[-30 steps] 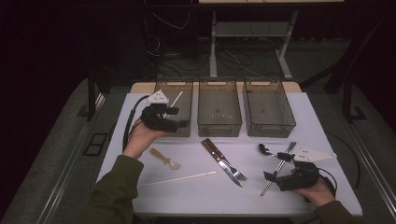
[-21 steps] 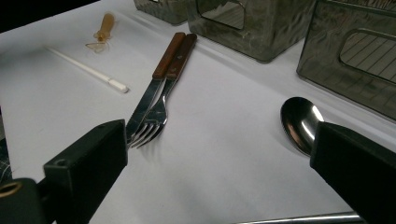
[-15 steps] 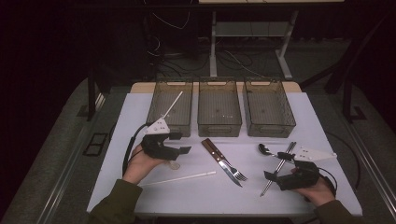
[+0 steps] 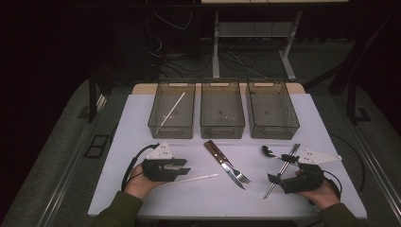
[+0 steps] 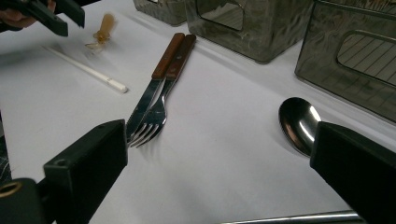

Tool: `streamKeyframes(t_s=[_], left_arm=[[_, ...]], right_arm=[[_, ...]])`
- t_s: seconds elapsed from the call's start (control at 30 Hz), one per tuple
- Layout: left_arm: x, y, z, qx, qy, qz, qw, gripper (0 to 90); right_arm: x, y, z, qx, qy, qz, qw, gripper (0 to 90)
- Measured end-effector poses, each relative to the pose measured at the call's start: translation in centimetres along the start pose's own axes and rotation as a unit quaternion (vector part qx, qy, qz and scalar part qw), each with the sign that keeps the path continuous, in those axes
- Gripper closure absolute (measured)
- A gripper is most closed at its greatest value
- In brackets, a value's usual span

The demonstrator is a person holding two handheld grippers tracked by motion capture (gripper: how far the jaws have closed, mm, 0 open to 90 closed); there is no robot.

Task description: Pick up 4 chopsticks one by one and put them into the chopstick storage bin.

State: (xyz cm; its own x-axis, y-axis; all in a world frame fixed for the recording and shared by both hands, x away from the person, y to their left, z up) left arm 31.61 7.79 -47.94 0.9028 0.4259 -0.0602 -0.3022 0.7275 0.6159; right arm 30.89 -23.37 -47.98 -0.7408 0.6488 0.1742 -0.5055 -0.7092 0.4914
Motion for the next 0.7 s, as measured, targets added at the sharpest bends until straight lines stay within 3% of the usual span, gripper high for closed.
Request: streamKeyframes(t_s=[0.4,0.7], left_arm=[[-0.8,-1.1,-2.2,0.052,-0.013,-0.034,0.9980,73.8],[-0.6,-1.8,-3.3,0.086,-0.015,-0.035,0.9956,77.2]], right_arm=[[0.0,0.0,0.0,0.000,0.000,0.000,1.0000,4.0],[0.0,-0.1,0.0,0.001,0.001,0.001,1.0000,4.1]])
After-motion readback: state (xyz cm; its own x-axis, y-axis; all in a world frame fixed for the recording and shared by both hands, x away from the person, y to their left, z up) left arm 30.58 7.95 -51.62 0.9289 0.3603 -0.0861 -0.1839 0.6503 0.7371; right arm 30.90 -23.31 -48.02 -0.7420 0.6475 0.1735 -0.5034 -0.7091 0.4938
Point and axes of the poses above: each handheld gripper's, and its own axes: y roughly backward along the jaws, z roughly out of its top, x roughly to its left, the point moved 10 cm from there along -y, roughly forward along the jaws, and after that the axes turned 2 degrees about z, right-handed, at the moved point
